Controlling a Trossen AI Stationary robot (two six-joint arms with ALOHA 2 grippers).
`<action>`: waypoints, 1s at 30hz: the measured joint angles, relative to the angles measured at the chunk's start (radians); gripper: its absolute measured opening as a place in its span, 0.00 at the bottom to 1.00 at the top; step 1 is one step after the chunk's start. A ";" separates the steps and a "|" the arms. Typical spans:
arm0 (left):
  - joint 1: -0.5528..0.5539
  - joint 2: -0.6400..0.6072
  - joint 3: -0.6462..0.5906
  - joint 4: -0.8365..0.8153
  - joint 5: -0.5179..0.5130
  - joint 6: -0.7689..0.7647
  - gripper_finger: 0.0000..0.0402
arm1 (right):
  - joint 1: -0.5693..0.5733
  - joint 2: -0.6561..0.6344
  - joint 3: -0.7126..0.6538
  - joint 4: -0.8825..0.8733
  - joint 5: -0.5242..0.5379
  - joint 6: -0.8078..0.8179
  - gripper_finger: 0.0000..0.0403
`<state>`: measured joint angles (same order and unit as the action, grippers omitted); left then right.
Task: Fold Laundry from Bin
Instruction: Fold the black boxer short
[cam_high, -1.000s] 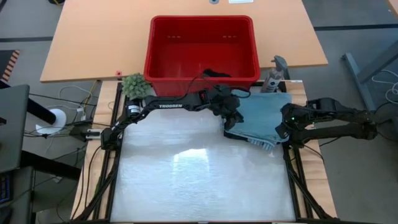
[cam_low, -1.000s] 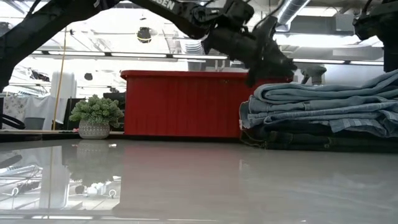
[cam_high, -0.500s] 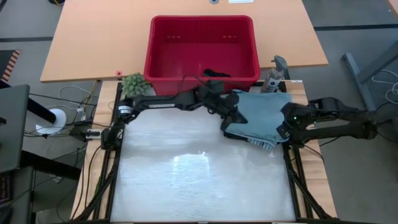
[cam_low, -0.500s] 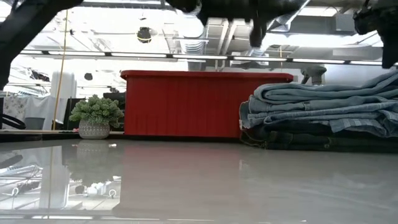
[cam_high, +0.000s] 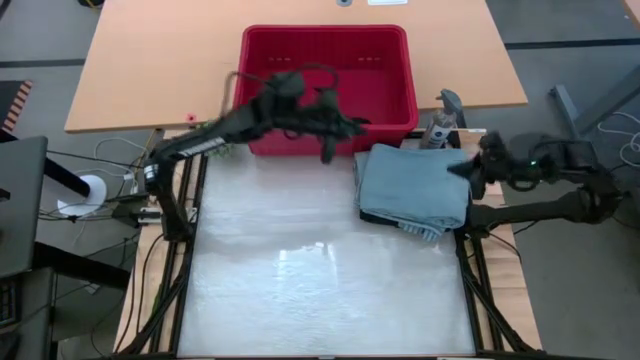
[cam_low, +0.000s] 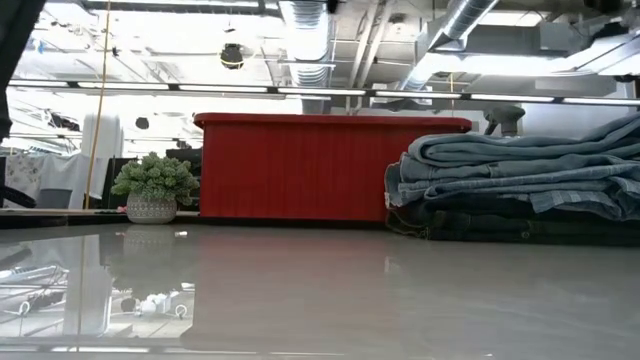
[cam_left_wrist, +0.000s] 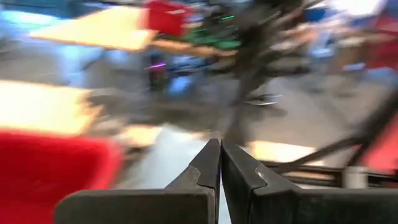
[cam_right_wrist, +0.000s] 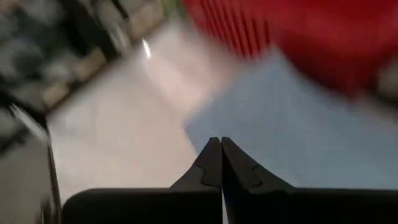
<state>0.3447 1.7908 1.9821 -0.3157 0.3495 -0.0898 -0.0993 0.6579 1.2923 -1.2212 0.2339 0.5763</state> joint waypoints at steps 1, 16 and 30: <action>0.024 -0.019 0.000 -0.040 -0.034 0.019 0.00 | -0.001 0.011 0.018 0.056 0.037 -0.044 0.06; 0.415 -0.022 -0.057 -0.107 0.168 0.126 0.00 | -0.406 0.553 0.129 0.674 0.079 -0.658 0.06; 0.579 0.199 -0.056 -0.064 0.199 0.184 0.00 | -0.683 1.155 0.526 0.755 -0.100 -0.697 0.06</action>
<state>0.9233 1.9894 1.9263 -0.3797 0.5489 0.0938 -0.7820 1.8128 1.8188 -0.4661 0.1334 -0.1211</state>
